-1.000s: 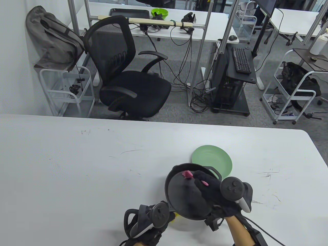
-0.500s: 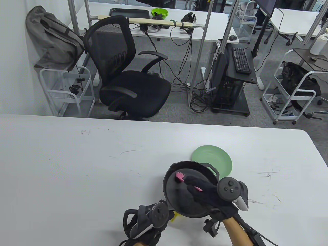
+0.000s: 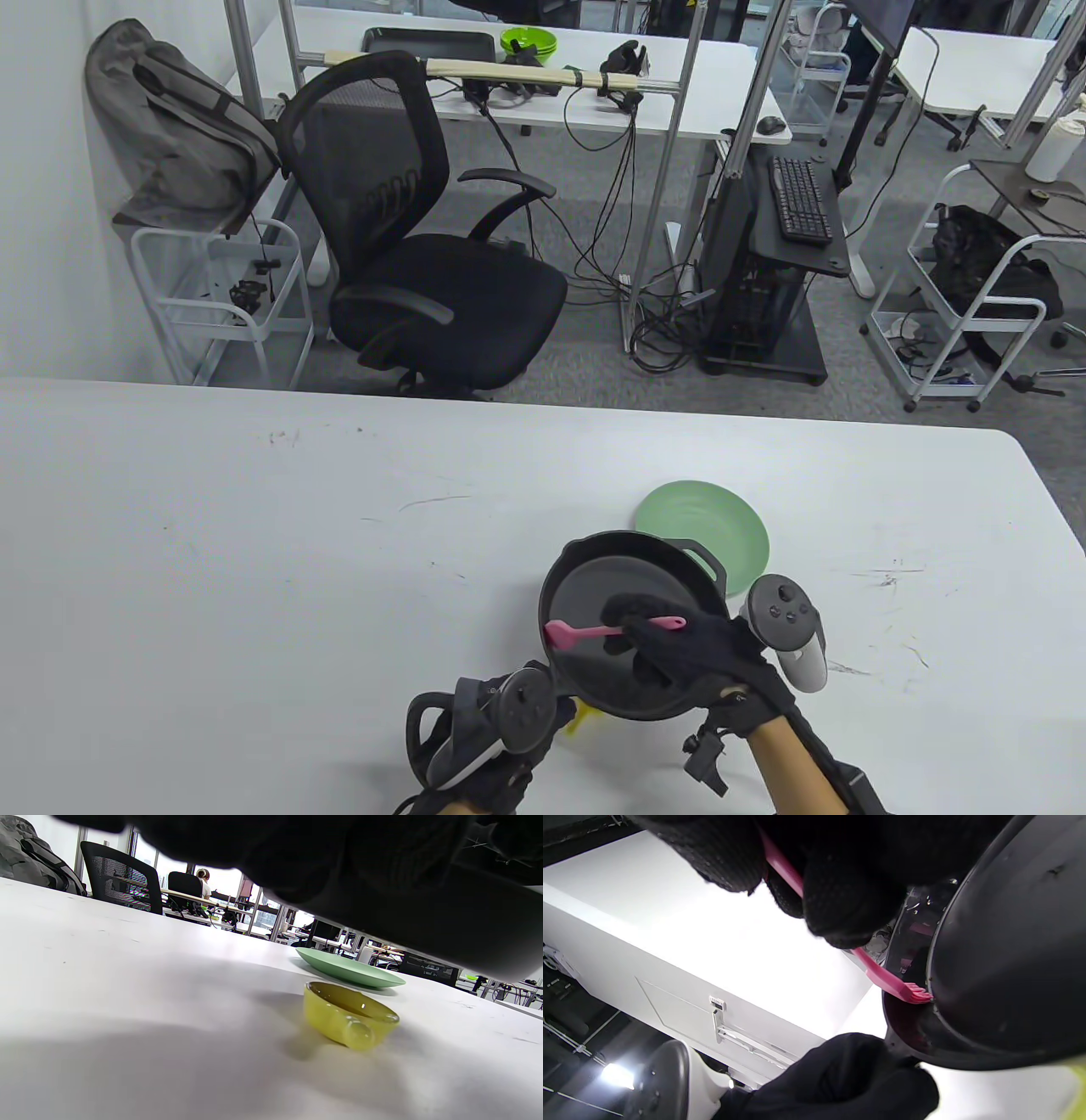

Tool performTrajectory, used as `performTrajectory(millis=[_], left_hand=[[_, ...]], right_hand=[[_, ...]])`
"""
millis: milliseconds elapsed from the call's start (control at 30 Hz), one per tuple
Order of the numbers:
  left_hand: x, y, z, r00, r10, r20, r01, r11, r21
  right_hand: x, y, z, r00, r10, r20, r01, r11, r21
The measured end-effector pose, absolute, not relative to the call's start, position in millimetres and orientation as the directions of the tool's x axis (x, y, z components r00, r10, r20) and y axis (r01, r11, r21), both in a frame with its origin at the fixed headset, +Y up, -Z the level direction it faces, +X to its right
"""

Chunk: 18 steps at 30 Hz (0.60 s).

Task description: Brush oil on frying pan surface

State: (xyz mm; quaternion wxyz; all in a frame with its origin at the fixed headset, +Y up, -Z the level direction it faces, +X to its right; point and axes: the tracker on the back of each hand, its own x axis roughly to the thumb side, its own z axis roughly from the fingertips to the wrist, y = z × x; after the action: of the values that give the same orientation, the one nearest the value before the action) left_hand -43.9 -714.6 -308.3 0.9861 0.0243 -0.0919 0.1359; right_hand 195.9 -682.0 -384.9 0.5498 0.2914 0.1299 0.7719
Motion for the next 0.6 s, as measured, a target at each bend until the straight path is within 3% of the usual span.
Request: performTrajectory(millis=[133, 267, 367, 600], left_hand=[[-43.8, -715.5, -309.0, 0.946, 0.261, 0.192, -0.269, 0.963, 0.016], [-43.6, -714.9, -309.1, 0.95, 0.251, 0.187, -0.258, 0.966, 0.013], [-43.1, -716.4, -309.6, 0.949, 0.249, 0.191, -0.255, 0.967, 0.005], [-42.4, -716.2, -309.4, 0.949, 0.246, 0.195, -0.254, 0.967, 0.013]], right_hand=[[197.7, -683.1, -386.9, -0.302, 0.897, 0.322, -0.776, -0.428, 0.463], [205.3, -686.9, -393.4, -0.512, 0.782, 0.355, -0.723, -0.616, 0.312], [207.9, -688.3, -394.8, -0.485, 0.82, 0.305, -0.759, -0.568, 0.319], [221.9, -684.6, -398.5, -0.645, 0.691, 0.325, -0.693, -0.709, 0.132]])
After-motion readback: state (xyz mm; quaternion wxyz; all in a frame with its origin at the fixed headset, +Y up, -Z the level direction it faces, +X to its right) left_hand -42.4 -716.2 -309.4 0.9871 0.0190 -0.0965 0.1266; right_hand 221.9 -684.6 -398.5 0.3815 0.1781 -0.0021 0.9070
